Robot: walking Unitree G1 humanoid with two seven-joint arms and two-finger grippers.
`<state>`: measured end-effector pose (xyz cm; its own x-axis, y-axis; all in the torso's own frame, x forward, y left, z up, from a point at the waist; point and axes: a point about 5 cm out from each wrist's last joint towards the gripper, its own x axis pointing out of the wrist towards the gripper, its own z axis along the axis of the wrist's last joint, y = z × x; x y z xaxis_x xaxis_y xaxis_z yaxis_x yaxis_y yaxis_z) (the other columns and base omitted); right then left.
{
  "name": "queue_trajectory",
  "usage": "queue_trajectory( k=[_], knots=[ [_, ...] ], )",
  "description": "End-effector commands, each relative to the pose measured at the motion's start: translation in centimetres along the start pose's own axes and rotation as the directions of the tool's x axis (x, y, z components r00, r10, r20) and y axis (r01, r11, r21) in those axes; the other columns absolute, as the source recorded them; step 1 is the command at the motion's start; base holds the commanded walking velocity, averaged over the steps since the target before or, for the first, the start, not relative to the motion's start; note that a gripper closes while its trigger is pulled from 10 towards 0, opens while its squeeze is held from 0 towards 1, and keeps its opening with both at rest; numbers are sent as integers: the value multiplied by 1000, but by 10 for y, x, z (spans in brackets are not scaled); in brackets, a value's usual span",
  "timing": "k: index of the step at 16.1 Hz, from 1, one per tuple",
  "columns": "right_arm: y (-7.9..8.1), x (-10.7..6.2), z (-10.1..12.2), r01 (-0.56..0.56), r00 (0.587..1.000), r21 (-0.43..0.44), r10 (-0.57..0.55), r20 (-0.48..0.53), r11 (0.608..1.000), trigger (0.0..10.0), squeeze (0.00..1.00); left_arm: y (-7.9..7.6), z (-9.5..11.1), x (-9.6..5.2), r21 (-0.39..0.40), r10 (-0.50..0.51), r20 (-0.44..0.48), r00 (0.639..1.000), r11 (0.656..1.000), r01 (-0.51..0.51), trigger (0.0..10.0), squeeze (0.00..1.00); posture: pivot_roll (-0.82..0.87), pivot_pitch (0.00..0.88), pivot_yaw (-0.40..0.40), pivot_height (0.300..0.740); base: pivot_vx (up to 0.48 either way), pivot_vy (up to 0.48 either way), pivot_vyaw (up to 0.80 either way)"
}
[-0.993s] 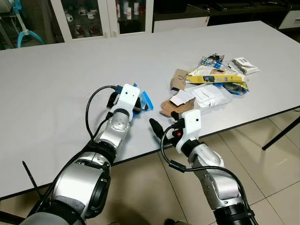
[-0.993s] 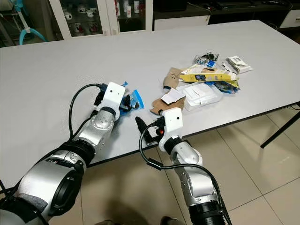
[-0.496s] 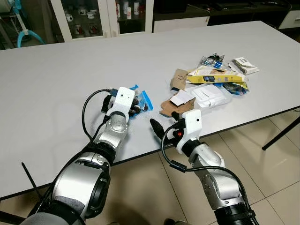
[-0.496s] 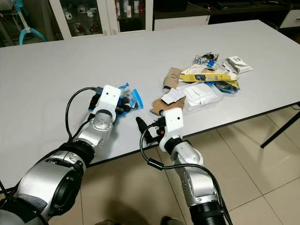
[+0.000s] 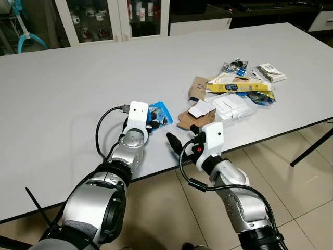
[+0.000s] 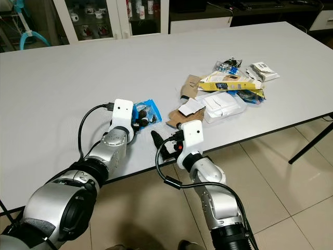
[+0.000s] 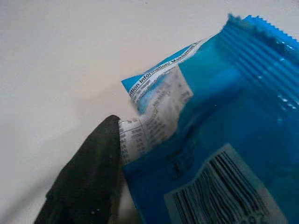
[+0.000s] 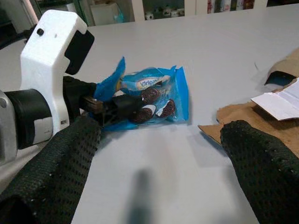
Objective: Picking trash to rubbish bin
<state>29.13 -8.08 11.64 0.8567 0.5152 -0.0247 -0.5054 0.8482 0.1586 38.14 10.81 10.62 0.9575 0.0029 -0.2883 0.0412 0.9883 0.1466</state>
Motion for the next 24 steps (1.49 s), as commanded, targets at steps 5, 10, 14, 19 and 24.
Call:
queue_trajectory(
  k=[5,10,14,19,24],
  knots=[
    [-2,0,8,1,1000,-6,-1,25,1000,10000,0,-2,-2,0,-13,-15,-17,1000,1000,15,0,0,-62,69,-22,740,0,0,0],
    [-3,1,7,-2,1000,-7,3,23,1000,10000,0,1,1,0,-24,-12,1,1000,1000,12,0,0,-60,65,-25,740,0,0,0],
    [-3,2,9,-5,1000,-9,5,25,1000,10000,0,3,7,0,-55,-14,51,999,998,17,0,0,-52,62,-30,740,0,0,0],
    [-3,4,10,-9,1000,-10,9,29,1000,10000,0,13,22,1,-84,25,139,990,996,-13,0,0,-43,54,-35,740,0,0,0],
    [-4,5,11,-11,999,-12,11,32,1000,10000,0,20,30,1,-98,44,171,984,995,-27,0,0,-41,50,-33,740,0,0,0]
  ],
)
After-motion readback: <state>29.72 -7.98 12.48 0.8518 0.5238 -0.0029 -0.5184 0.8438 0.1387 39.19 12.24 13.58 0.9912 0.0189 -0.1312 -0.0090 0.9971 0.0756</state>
